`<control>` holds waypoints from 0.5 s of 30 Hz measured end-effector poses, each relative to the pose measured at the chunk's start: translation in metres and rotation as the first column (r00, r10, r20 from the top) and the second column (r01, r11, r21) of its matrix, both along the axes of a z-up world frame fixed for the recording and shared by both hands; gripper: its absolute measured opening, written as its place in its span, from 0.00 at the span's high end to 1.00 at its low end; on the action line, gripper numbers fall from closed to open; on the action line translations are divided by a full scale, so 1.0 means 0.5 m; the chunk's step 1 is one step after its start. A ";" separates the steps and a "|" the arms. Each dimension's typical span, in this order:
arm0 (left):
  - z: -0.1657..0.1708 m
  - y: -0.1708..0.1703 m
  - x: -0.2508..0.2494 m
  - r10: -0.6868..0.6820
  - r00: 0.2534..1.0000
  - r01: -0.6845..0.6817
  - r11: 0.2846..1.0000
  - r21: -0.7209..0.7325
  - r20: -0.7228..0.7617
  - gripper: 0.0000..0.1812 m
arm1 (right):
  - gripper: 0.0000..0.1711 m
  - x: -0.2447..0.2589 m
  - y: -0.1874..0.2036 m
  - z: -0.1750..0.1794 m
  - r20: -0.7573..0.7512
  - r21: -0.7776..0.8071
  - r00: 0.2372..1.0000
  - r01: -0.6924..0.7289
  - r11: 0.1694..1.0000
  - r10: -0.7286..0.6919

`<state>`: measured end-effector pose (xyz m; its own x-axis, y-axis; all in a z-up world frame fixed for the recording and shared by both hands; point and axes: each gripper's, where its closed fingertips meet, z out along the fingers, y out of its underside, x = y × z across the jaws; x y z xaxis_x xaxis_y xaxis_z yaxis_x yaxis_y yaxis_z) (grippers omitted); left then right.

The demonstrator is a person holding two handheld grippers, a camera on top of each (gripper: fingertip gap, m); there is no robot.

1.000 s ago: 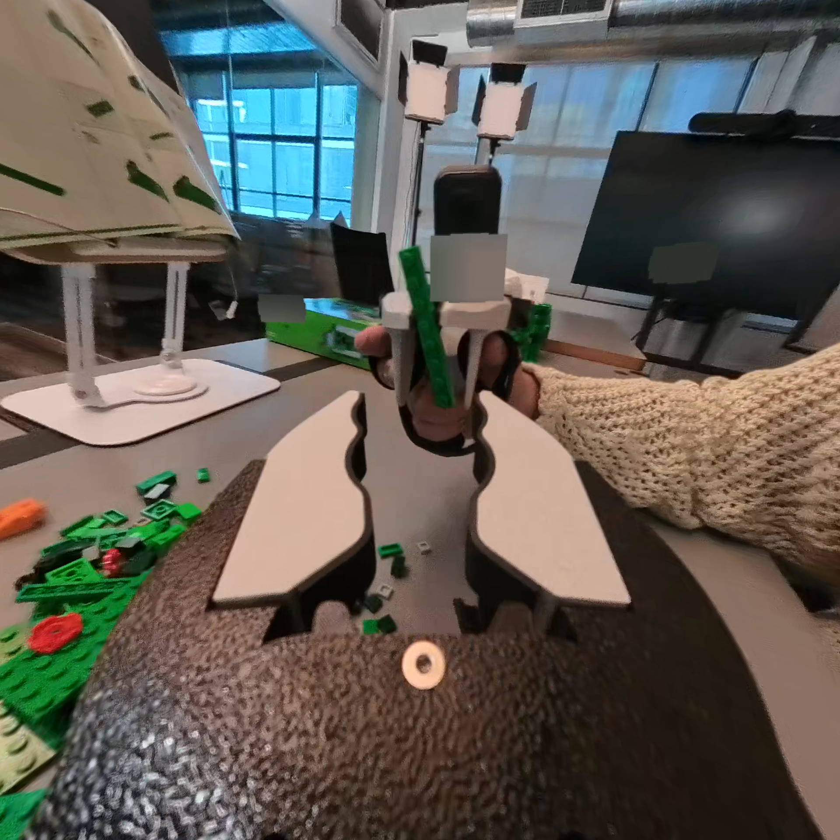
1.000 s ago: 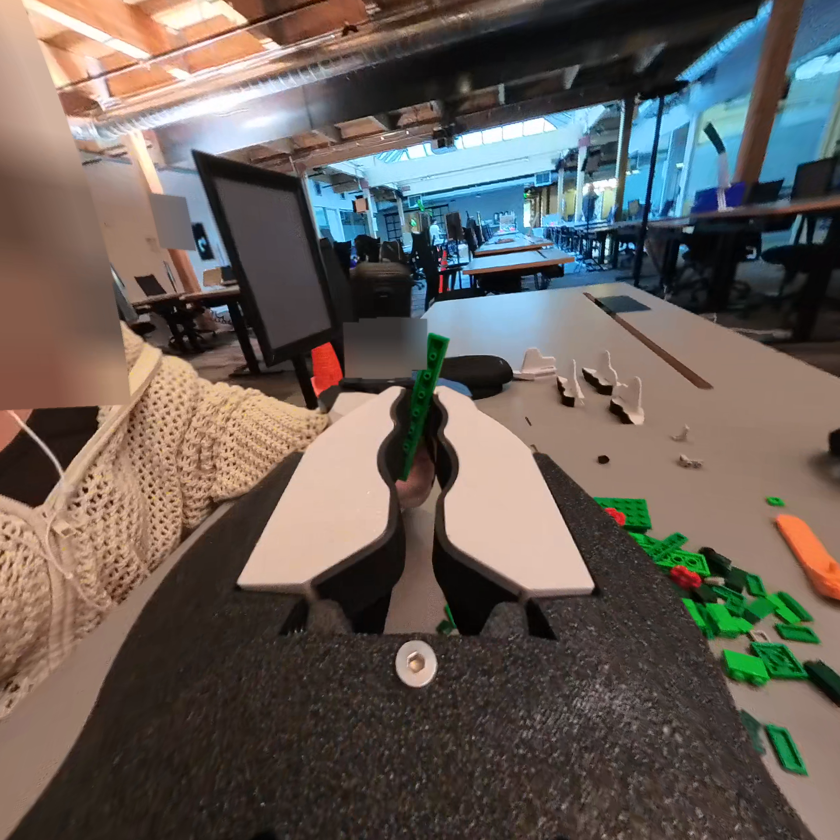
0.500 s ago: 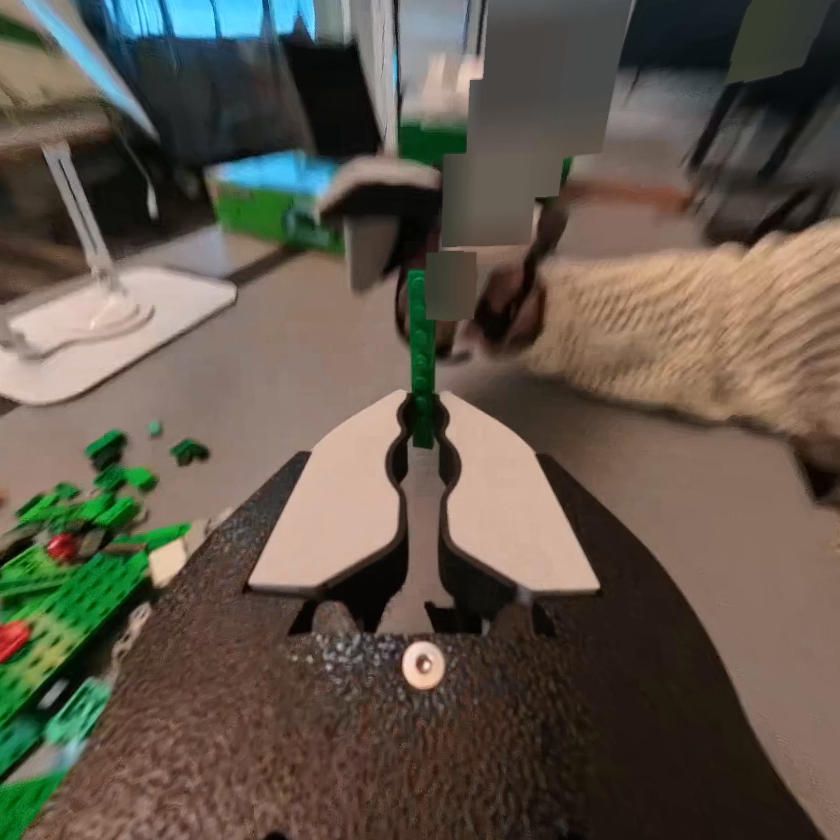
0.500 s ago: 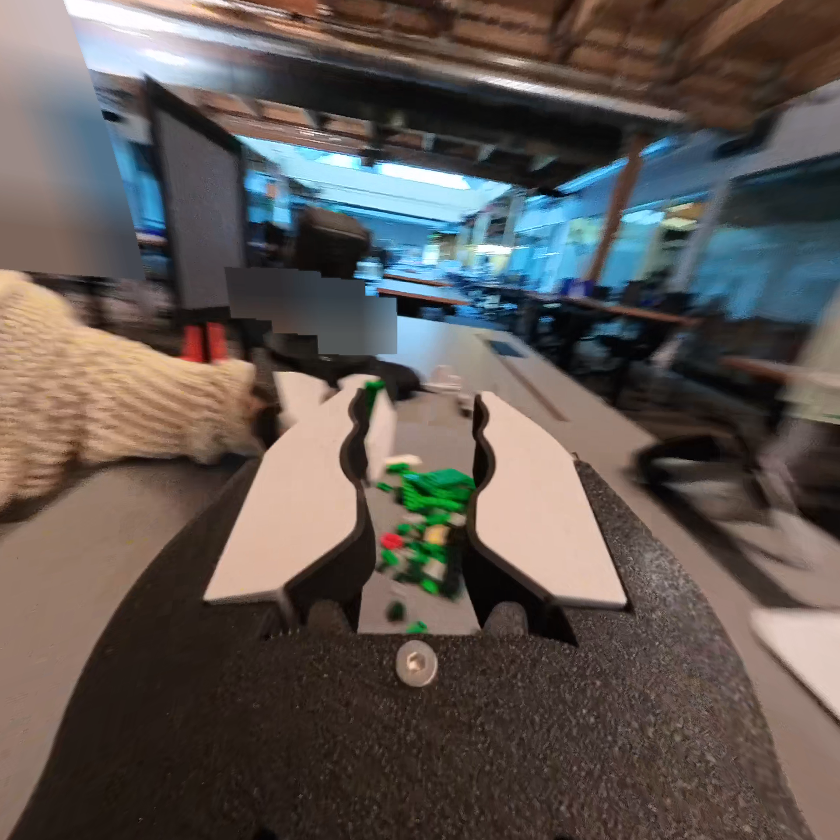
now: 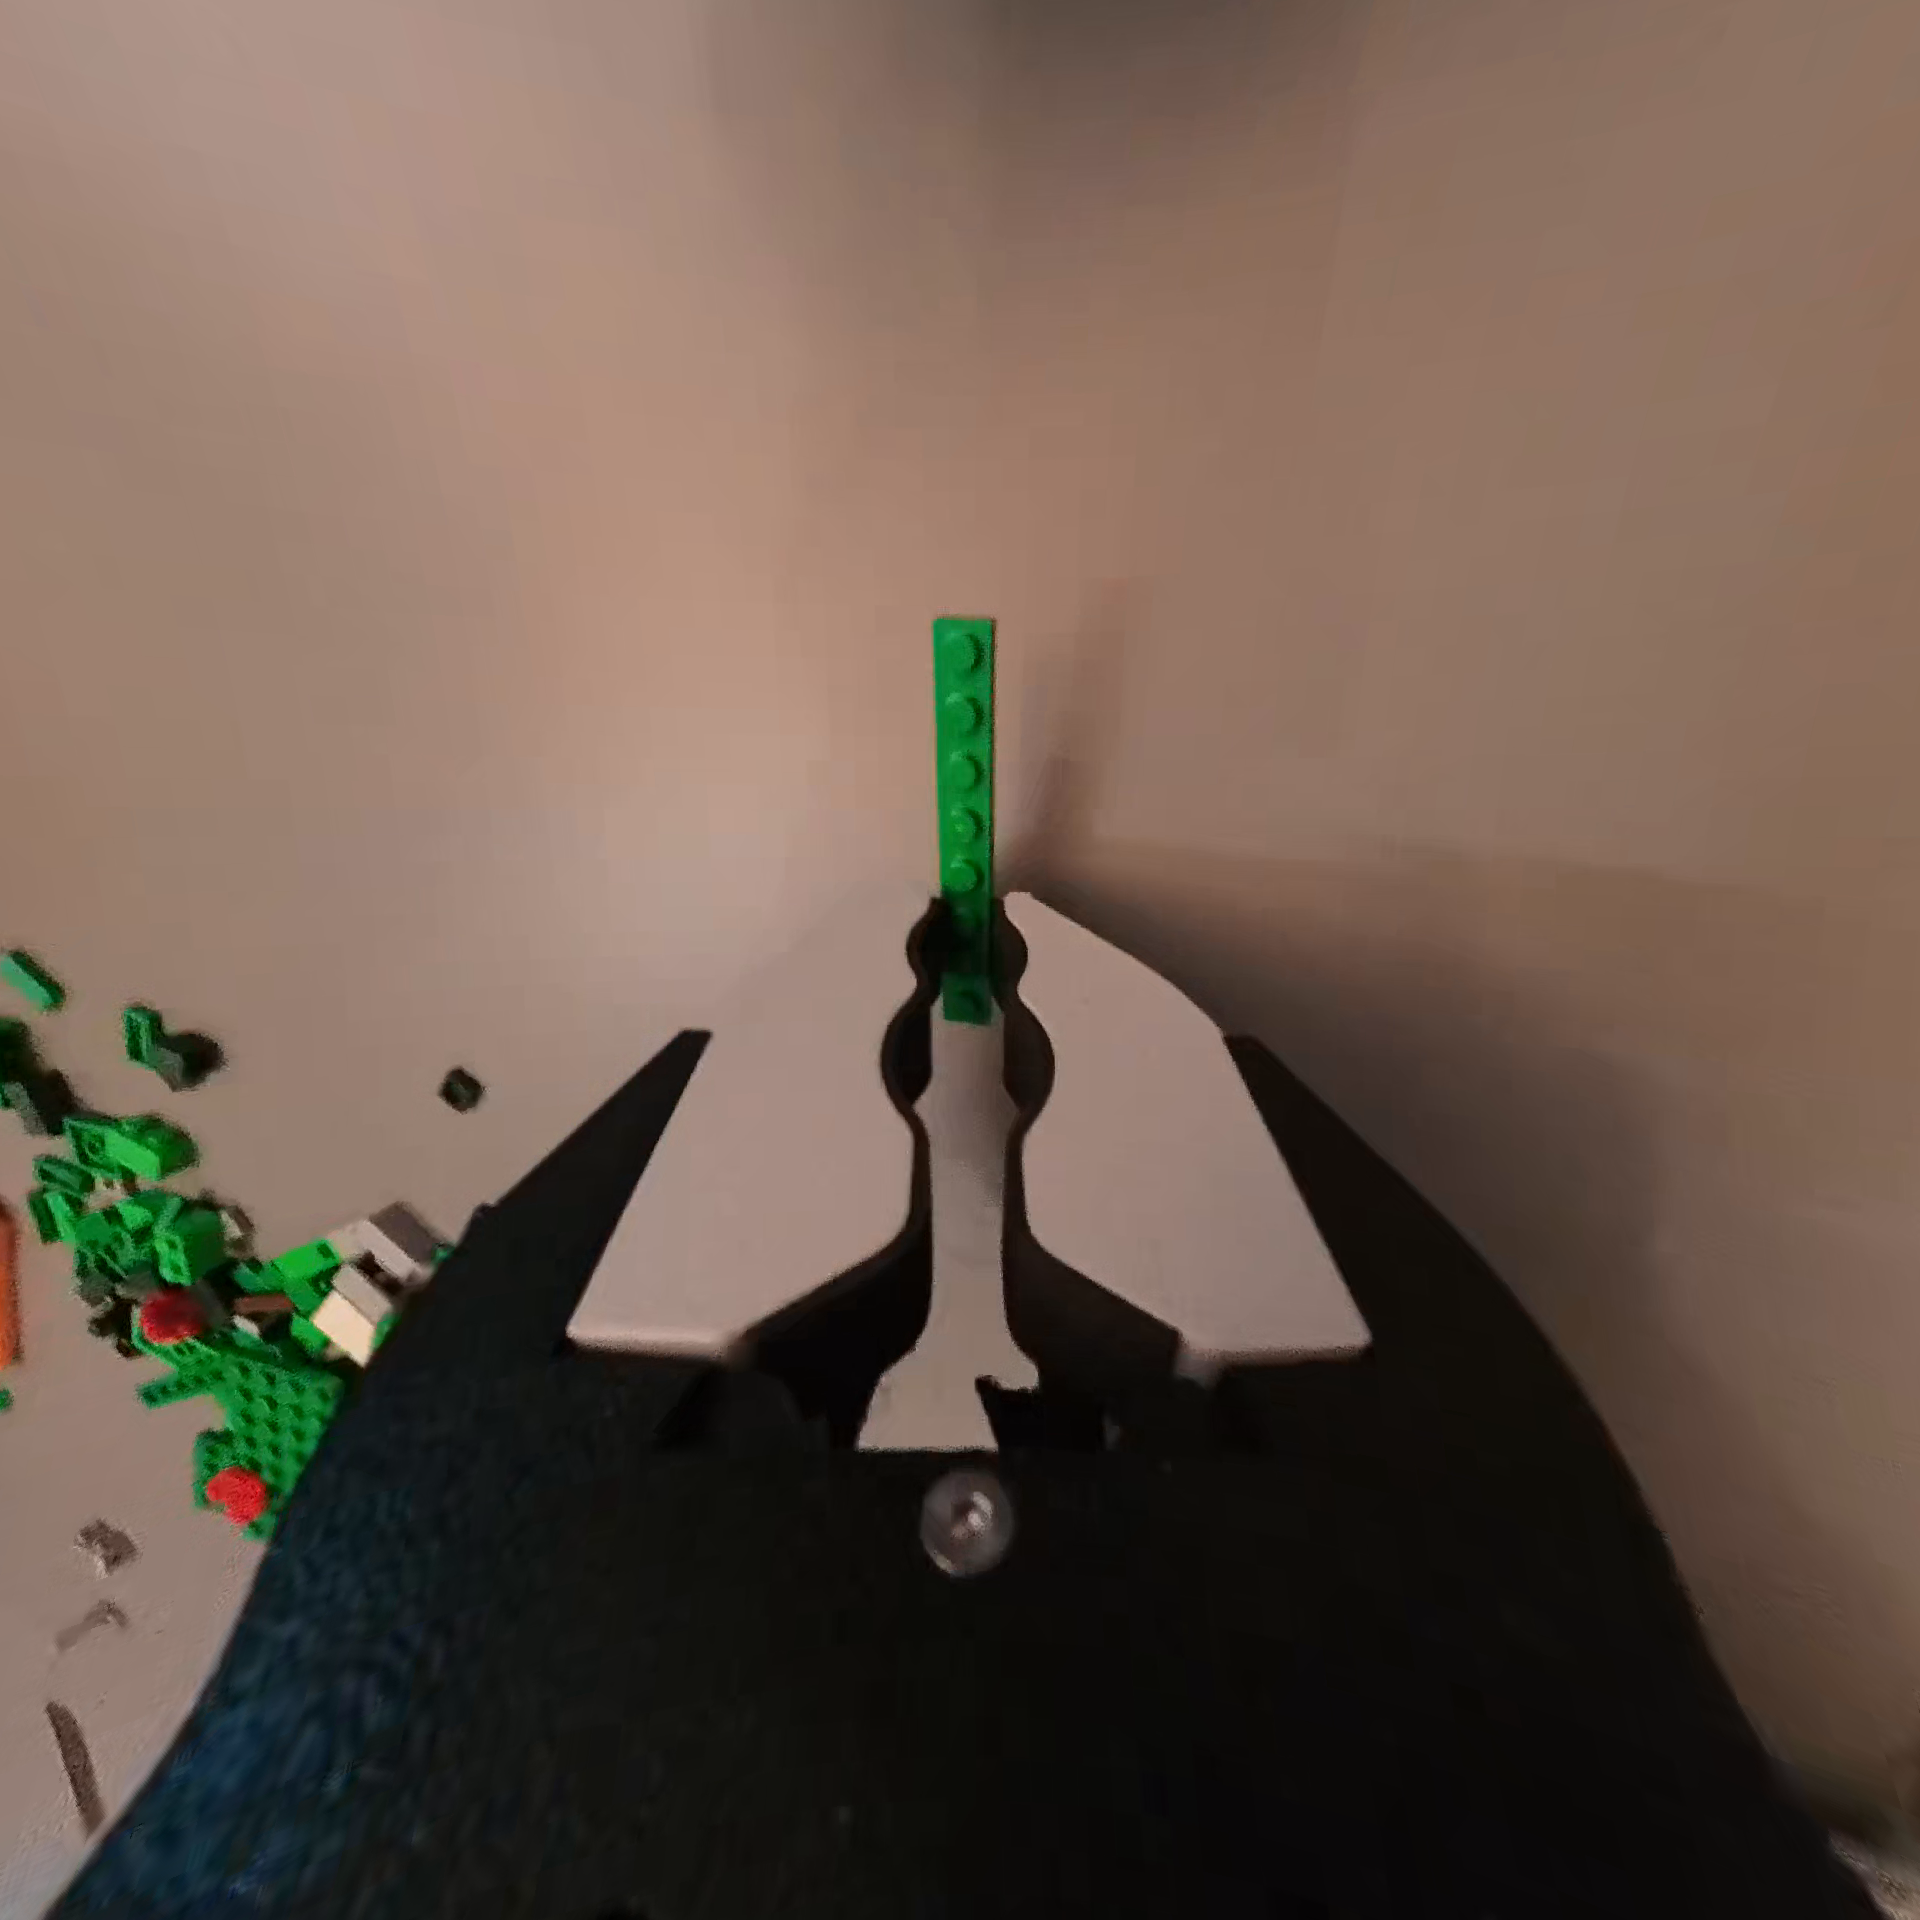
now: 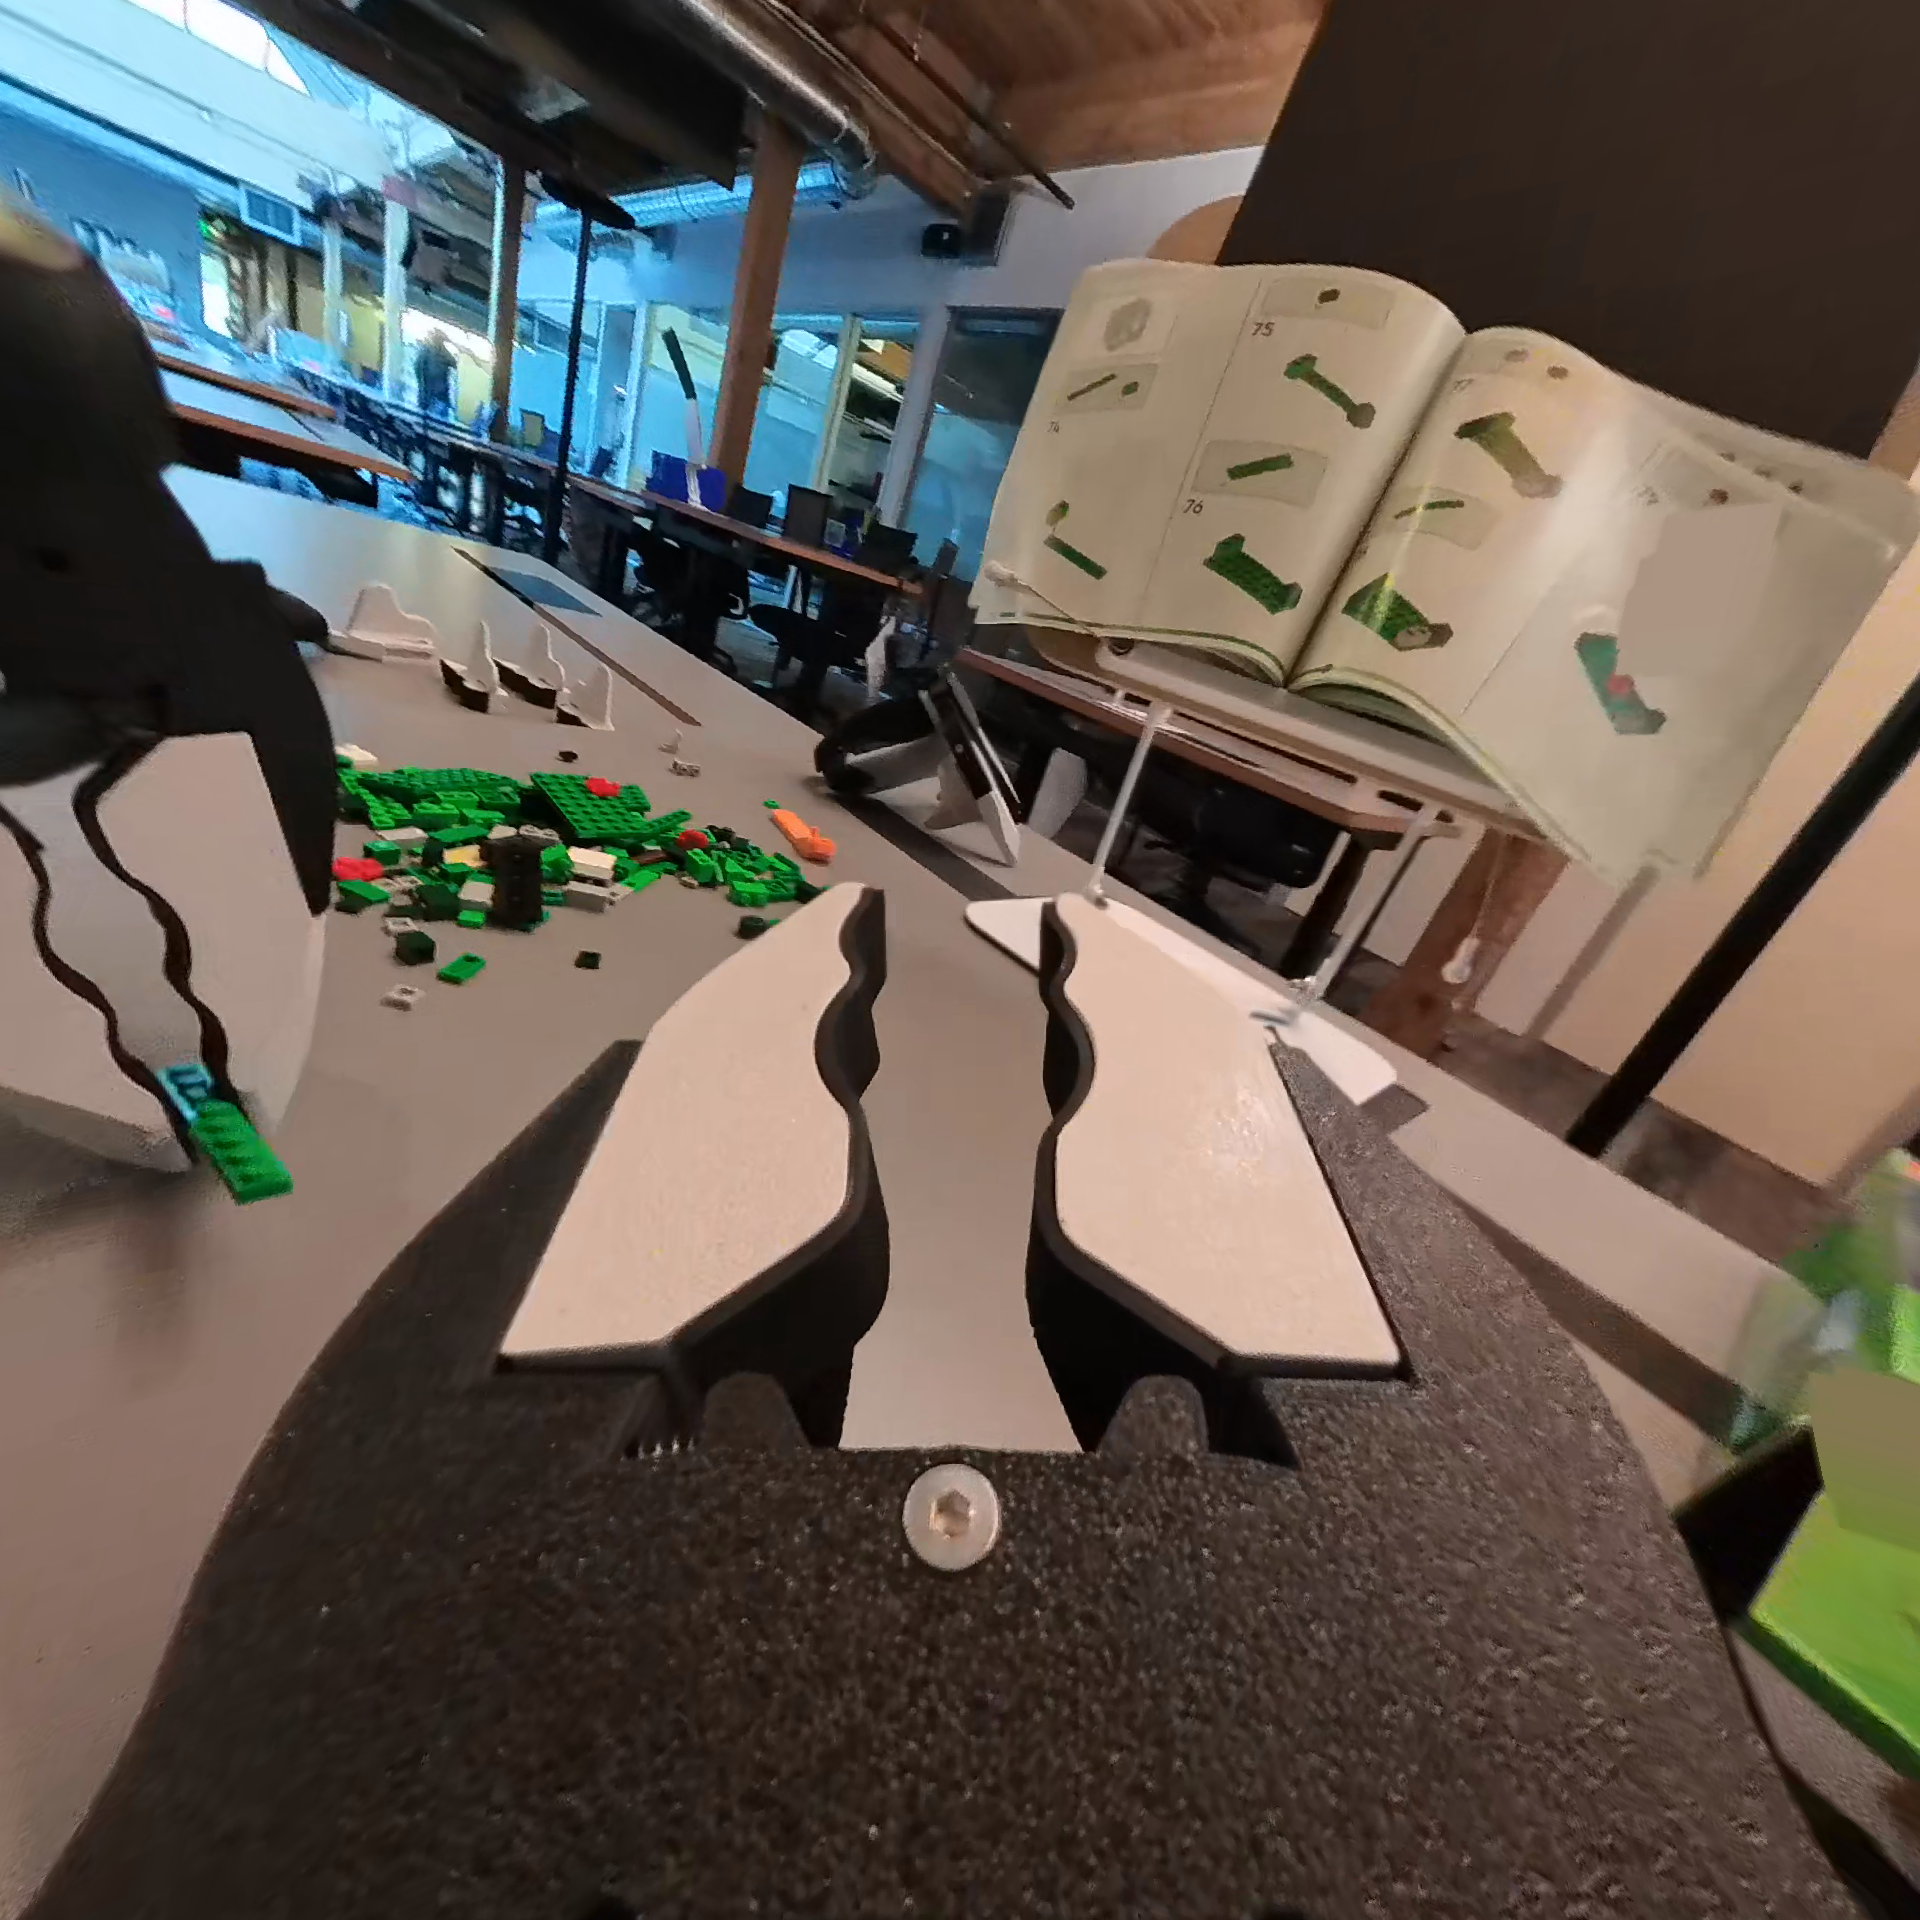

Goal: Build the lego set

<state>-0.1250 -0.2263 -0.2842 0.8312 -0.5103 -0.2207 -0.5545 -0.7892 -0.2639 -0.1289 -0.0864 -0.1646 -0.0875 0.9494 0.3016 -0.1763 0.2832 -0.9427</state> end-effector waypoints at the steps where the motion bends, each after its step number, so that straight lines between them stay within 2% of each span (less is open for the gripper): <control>1: -0.002 -0.003 0.001 0.037 0.999 -0.037 0.999 -0.027 -0.002 0.96 | 0.84 -0.002 -0.001 -0.001 0.005 -0.021 1.000 -0.013 1.000 0.013; 4: -0.003 -0.007 0.000 0.124 0.992 -0.127 0.990 -0.066 -0.036 0.96 | 0.84 -0.008 -0.007 -0.008 0.026 -0.023 0.999 -0.026 0.999 0.027; 8: -0.003 -0.010 -0.003 0.163 0.983 -0.170 0.981 -0.094 -0.081 0.95 | 0.85 -0.006 -0.013 -0.009 0.025 -0.016 0.999 -0.036 0.999 0.036; 12: 0.003 -0.008 -0.013 0.173 0.978 -0.184 0.979 -0.088 -0.114 0.84 | 0.85 -0.006 -0.010 -0.011 0.031 -0.026 0.999 -0.030 0.999 0.030; 15: 0.005 -0.007 -0.005 0.204 0.977 -0.207 0.976 -0.063 -0.056 0.74 | 0.85 -0.005 -0.006 -0.011 0.032 -0.041 0.999 -0.025 0.999 0.026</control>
